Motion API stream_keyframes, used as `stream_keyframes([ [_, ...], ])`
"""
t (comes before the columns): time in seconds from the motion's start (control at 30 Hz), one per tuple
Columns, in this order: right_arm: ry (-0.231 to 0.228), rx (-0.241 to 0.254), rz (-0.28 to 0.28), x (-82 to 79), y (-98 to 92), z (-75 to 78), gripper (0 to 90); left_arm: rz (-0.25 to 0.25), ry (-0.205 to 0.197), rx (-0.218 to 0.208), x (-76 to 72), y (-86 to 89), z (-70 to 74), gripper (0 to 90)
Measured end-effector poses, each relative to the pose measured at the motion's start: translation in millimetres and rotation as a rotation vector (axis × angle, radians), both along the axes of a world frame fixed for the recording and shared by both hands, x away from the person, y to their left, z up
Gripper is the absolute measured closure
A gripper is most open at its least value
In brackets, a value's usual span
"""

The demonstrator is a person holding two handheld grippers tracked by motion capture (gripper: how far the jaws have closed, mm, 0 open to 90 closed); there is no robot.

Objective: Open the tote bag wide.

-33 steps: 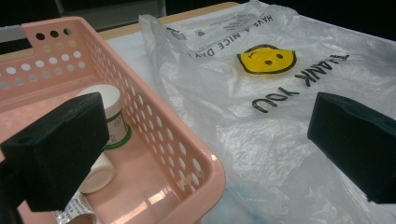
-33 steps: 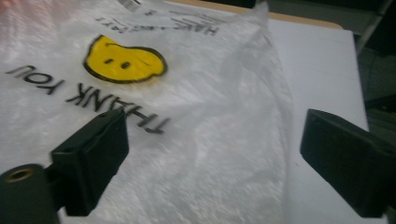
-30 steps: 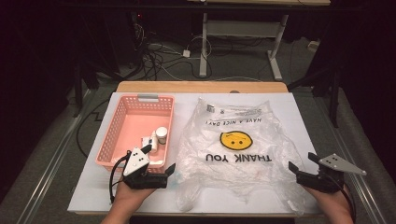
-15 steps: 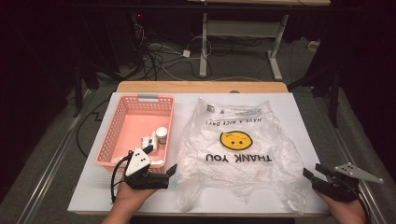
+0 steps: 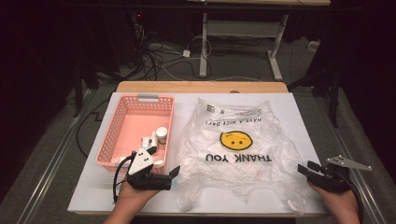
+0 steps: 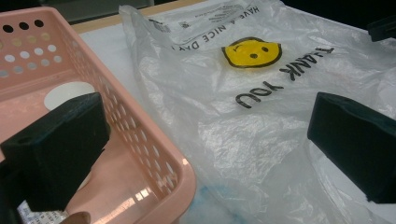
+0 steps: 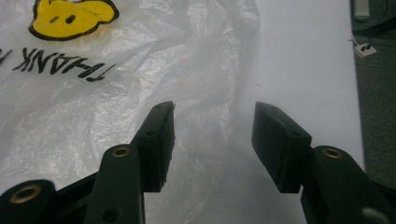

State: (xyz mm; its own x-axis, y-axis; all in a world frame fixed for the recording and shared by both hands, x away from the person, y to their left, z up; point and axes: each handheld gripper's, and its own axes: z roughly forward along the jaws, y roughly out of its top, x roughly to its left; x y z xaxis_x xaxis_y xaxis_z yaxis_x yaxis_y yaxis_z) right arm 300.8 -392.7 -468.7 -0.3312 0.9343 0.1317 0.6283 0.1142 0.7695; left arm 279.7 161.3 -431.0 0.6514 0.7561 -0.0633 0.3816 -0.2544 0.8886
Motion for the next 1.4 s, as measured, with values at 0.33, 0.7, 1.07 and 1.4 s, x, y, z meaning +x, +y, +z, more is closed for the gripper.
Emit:
stream_keyframes([
  [0.33, 0.038, -0.093, 0.031, 9.3, 13.7, -4.7, 82.9, 0.002, -0.02, -0.007, 0.1, 0.5, 0.3, 0.0],
  [0.7, 0.018, -0.11, 0.115, -13.4, 22.5, -2.7, 90.0, 0.012, -0.014, -0.024, 0.5, 5.4, 3.0, 0.0],
  [1.07, 0.003, -0.092, 0.115, -39.7, 21.3, 1.0, 90.0, 0.018, 0.001, -0.033, 8.4, 5.4, 3.7, 0.0],
  [1.4, -0.004, -0.085, 0.101, -50.2, 16.5, 1.7, 90.0, 0.034, 0.009, -0.042, 14.4, 8.3, 3.5, 0.0],
])
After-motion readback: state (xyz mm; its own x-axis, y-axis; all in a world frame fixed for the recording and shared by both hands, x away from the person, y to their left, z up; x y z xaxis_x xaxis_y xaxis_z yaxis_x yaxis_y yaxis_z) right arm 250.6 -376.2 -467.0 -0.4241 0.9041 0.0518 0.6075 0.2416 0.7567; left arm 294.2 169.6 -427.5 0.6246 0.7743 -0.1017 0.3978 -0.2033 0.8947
